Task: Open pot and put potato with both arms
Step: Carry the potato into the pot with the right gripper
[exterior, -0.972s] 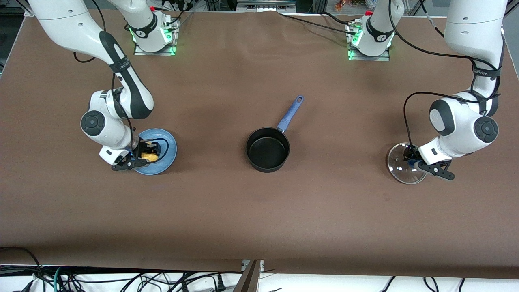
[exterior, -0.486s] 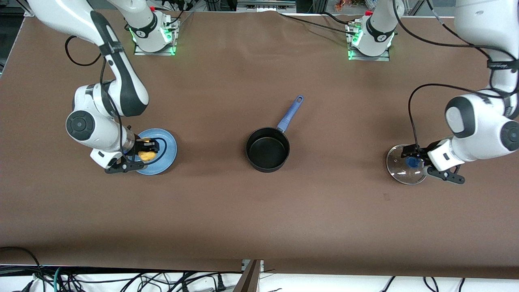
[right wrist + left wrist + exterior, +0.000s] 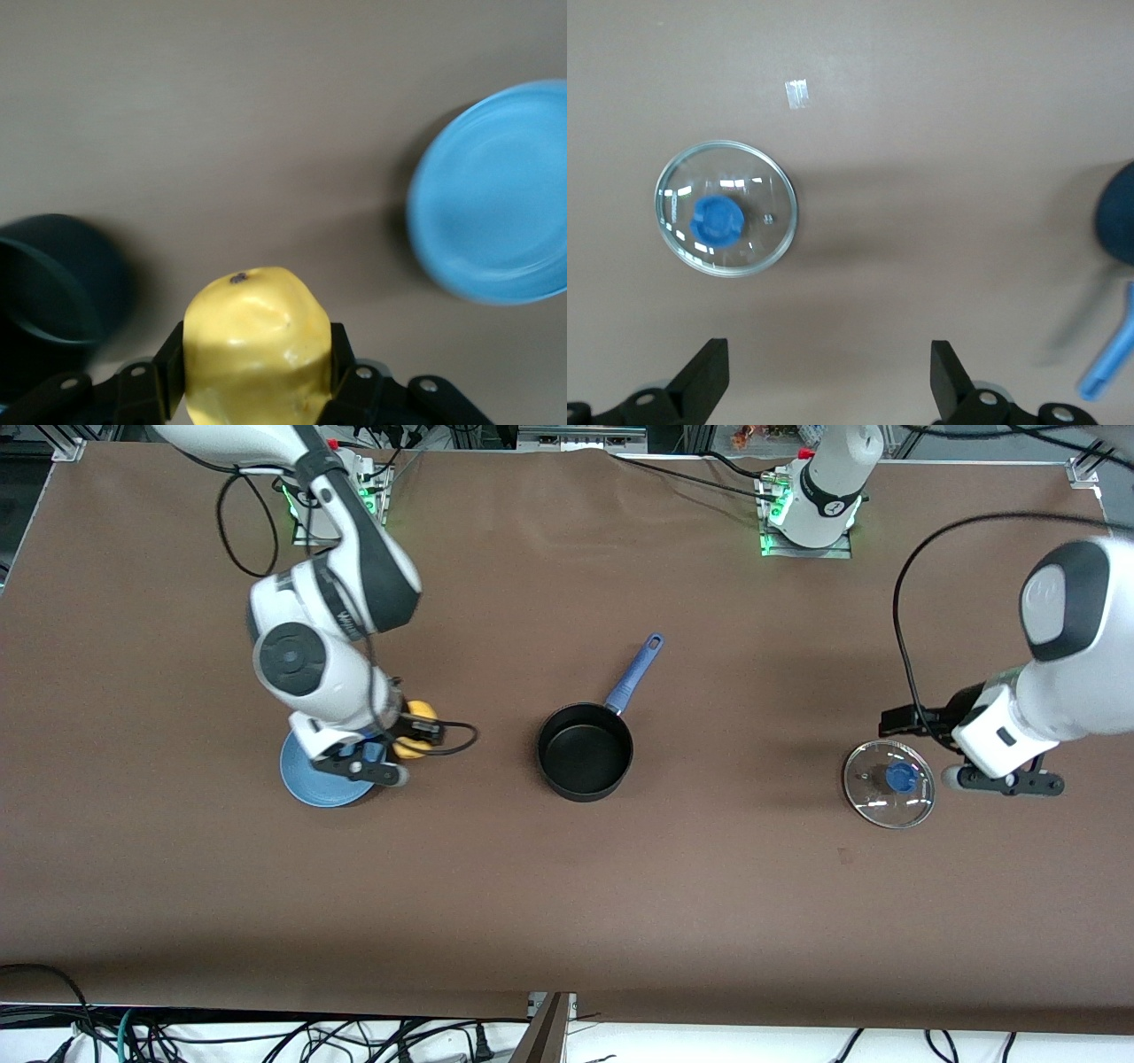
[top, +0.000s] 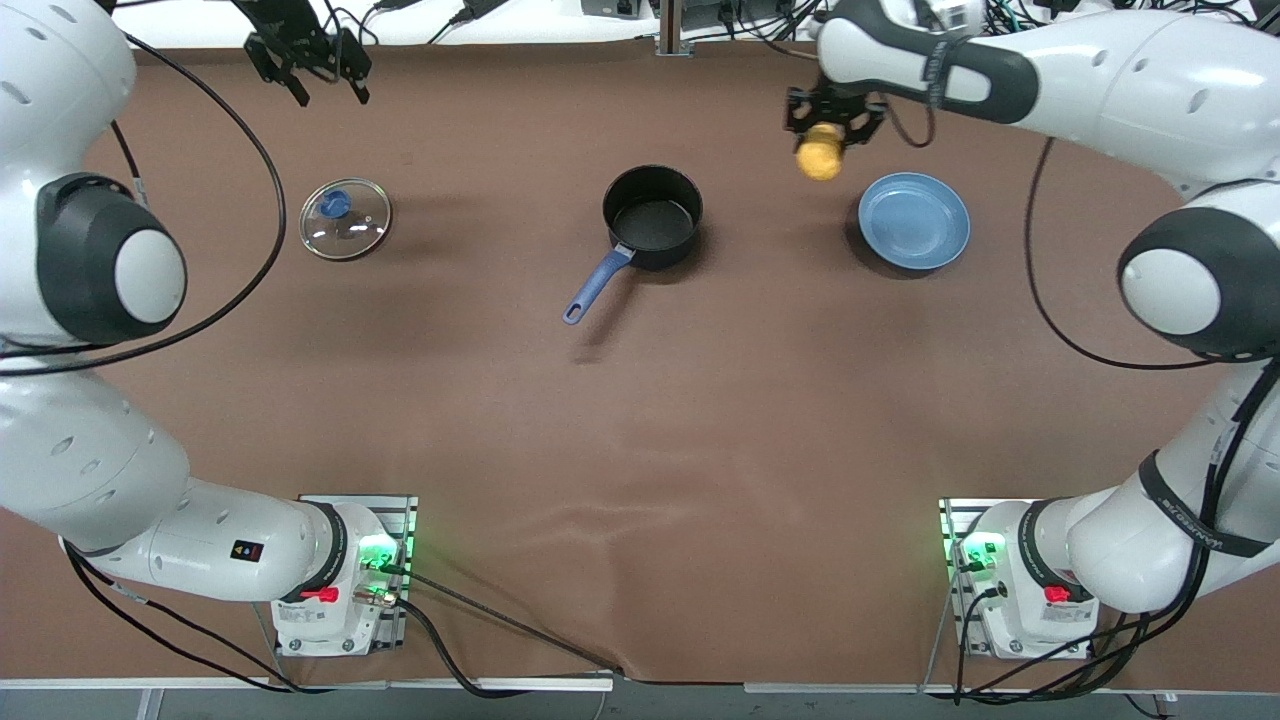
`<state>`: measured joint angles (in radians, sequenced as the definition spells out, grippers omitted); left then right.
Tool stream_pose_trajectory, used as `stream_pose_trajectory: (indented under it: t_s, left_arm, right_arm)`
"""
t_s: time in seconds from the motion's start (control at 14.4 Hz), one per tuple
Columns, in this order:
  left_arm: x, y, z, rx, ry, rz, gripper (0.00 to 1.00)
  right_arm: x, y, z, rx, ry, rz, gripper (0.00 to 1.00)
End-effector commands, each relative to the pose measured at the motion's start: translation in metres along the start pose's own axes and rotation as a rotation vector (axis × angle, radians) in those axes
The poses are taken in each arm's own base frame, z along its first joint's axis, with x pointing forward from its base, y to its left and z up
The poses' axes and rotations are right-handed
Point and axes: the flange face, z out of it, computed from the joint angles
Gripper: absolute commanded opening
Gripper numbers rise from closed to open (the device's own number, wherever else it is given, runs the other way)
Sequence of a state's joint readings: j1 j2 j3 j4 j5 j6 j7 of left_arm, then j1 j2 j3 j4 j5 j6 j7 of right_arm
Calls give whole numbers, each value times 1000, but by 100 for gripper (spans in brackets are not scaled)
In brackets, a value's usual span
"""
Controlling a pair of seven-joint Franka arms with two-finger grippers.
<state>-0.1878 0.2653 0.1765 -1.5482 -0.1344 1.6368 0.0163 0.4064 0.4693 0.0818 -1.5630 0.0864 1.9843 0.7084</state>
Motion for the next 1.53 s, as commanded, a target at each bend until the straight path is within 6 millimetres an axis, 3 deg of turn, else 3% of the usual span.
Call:
stream_pose_trajectory:
  t_s: [0.0,0.14,0.28,0.42,0.62,0.69,0.76,1.11,1.18,1.25,1.32,1.46]
  left_arm:
    - [-35,-3,-49,1,24,-57,100]
    - [-48,-6,-76,-7,57,-64,100]
    - [-59,-18,-91,-14,59,-80,100]
    - [-67,-9,-99,-12,43,-69,100]
    - [-74,19,-108,96,39,-74,100]
    - [-74,20,-108,90,38,-73,100]
    - [-74,19,-107,84,36,-74,100]
    - [-72,21,-105,43,31,-74,100]
    - [-72,22,-105,19,29,-76,100]
    - [-72,21,-105,17,29,-84,100]
    - [-72,21,-105,13,29,-102,100]
    - [-72,21,-105,13,31,-125,100]
  right_arm:
    - [-5,-67,1,76,-8,91,21]
    - [-17,-106,14,111,1,141,21]
    - [-38,-143,39,155,30,185,21]
    - [-50,-162,66,183,47,197,21]
    - [-62,-172,108,160,42,173,21]
    - [-60,-173,116,171,48,178,25]
    - [-60,-174,121,182,56,175,35]
    - [-63,-173,153,148,40,164,34]
    - [-63,-173,156,147,39,166,44]
    - [-63,-173,156,147,39,167,85]
    - [-63,-174,150,147,50,153,100]
    - [-63,-175,137,152,63,142,100]
